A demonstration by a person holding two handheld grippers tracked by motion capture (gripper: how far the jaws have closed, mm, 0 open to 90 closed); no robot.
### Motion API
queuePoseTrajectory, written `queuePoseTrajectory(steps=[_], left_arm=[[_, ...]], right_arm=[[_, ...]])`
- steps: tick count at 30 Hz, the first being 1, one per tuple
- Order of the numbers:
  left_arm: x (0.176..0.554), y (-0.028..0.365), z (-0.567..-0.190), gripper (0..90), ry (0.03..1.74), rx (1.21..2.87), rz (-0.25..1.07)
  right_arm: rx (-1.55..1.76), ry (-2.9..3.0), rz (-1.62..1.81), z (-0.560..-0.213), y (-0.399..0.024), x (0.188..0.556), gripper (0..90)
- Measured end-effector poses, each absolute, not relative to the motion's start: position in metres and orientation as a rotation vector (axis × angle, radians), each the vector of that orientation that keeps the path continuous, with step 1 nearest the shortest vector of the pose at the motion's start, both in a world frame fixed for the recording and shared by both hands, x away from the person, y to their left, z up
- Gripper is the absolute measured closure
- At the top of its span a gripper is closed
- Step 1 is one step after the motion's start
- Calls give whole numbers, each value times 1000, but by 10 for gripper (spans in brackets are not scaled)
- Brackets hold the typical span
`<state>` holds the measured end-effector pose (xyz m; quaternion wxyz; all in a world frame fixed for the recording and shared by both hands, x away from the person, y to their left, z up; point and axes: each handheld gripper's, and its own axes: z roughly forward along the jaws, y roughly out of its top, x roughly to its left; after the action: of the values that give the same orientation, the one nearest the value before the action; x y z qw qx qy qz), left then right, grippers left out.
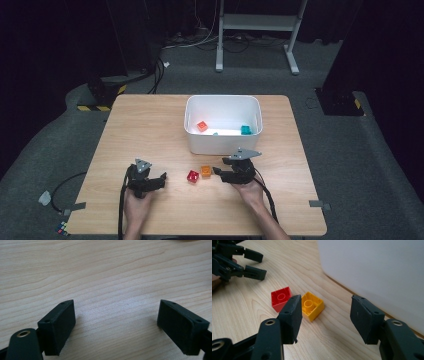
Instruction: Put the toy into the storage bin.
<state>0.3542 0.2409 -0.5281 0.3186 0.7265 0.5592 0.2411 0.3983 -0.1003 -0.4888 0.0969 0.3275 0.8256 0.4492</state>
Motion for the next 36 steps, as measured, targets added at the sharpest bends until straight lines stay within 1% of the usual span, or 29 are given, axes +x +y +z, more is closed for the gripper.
queuePoseTrajectory(steps=[13, 30, 36], left_arm=[[354, 241, -528, 152, 1471, 1910, 634], [354, 241, -528, 152, 1470, 1911, 633], [354, 241, -528, 152, 1470, 1911, 633]], right_arm=[[960, 2516, 1277, -503, -77, 401, 387], [947, 2552, 1236, -514, -51, 407, 387], [949, 2551, 1192, -518, -46, 410, 403]])
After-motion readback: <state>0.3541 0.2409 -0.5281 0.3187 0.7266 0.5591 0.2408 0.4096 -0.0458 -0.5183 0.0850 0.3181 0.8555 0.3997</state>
